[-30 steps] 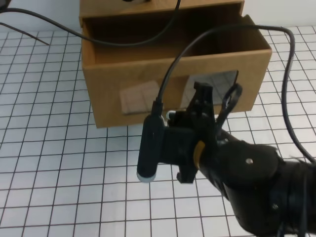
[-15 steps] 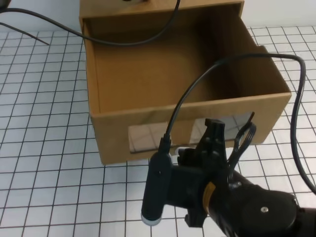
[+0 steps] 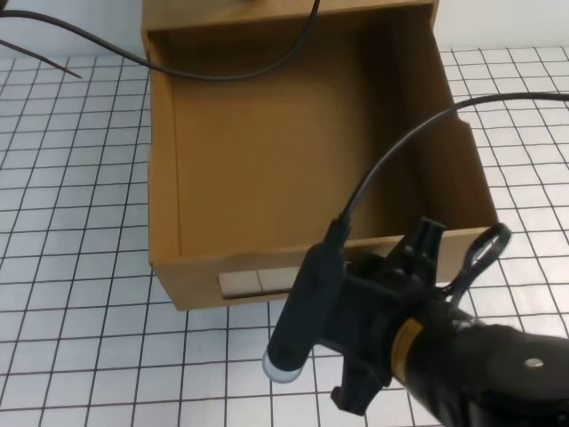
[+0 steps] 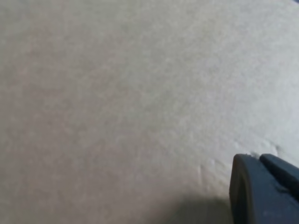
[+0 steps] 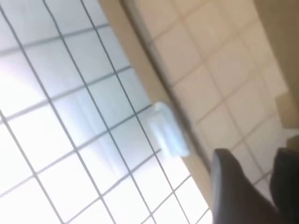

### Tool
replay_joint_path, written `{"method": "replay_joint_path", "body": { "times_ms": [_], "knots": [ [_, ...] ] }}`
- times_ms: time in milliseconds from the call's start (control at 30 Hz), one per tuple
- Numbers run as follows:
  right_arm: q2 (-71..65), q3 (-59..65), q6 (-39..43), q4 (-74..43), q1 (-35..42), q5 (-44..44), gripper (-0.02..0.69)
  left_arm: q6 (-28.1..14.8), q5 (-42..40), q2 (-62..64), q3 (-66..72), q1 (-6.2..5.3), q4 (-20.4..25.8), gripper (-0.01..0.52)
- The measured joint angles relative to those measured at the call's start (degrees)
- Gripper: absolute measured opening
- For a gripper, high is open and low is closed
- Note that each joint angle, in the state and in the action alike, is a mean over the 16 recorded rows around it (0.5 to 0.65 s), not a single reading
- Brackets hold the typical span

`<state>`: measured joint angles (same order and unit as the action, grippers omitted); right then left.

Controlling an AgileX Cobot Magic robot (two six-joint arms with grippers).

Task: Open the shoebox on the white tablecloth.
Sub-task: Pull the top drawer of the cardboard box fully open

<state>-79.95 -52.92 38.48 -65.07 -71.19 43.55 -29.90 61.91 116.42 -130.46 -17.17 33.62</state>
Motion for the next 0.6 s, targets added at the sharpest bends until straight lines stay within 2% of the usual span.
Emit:
{"method": "replay_joint_path", "body": {
  "times_ms": [200,400,600],
  "knots": [
    [5.73,-0.40,0.93,4.00,0.04,1.44,0.143,0.00,1.38,-2.22,-2.03,0.00,-0.71,-0.005],
    [11.54,-0.62,2.35,5.69,1.92,4.01,0.078,0.32,4.26,-5.89,-4.31,0.00,-2.07,-0.005],
    [16.14,-0.65,3.70,7.19,8.53,5.44,0.015,1.96,7.03,-11.50,-4.53,0.00,-7.30,-0.005]
  ]
}}
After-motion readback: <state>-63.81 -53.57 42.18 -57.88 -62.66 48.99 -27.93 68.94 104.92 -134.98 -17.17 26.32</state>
